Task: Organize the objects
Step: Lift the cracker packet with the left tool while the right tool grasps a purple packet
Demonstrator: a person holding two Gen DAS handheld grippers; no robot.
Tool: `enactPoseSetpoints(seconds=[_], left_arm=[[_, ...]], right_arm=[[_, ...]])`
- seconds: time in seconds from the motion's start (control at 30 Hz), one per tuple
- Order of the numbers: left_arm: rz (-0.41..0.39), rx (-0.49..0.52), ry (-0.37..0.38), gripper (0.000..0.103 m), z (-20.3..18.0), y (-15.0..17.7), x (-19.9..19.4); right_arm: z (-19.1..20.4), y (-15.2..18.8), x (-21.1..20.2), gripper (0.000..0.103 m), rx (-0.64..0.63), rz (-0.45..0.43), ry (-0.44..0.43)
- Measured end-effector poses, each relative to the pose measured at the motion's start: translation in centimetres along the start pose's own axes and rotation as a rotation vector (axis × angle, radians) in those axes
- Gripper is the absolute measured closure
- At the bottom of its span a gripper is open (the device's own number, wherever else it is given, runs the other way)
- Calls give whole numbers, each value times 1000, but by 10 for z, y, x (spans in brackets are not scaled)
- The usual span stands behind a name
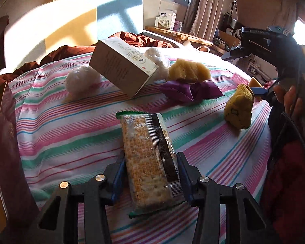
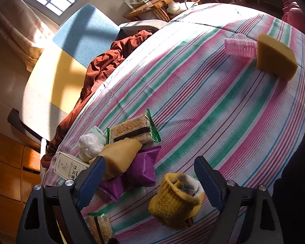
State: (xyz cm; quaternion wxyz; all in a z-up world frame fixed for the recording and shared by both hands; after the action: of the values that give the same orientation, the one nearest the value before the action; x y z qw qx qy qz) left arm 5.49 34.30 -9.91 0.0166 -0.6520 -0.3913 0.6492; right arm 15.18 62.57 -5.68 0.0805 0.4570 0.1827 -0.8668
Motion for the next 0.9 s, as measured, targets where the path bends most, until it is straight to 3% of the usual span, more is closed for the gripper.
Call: enactPoseSetpoints(seconds=[0.23, 0.43, 0.53, 0.63, 0.77, 0.9], left_arm=[[-31, -14, 15, 54, 3, 9, -4], [-67, -20, 45, 53, 4, 11, -4], [-73, -16, 48, 53, 4, 11, -3], [-76, -13, 49, 52, 4, 11, -2], [-80, -19, 60, 52, 6, 12, -2], [-82, -28, 80, 52, 9, 11, -2]], right_arm=[[23, 6, -4, 14, -127, -29, 21], [56, 20, -17, 23, -312, -91, -32], [75, 32, 1, 28, -398, 18, -68], [83, 41, 28, 30, -426, 131, 23], [75, 37, 59, 30, -345, 246, 79], [70, 23, 75, 33, -225, 264, 77]])
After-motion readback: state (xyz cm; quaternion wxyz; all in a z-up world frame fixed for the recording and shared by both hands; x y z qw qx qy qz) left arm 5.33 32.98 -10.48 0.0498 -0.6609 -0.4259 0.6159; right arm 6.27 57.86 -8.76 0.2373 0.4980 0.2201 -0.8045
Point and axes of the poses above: each gripper's, at about its wrist camera, not at the fingertips, and x roughly the way its jaws point, z to its left, y to its underside, the point moved 1 cm from there along x, roughly the way its jaws point, and after that the axes turned 10 degrees about z, right-handed, at the moved point
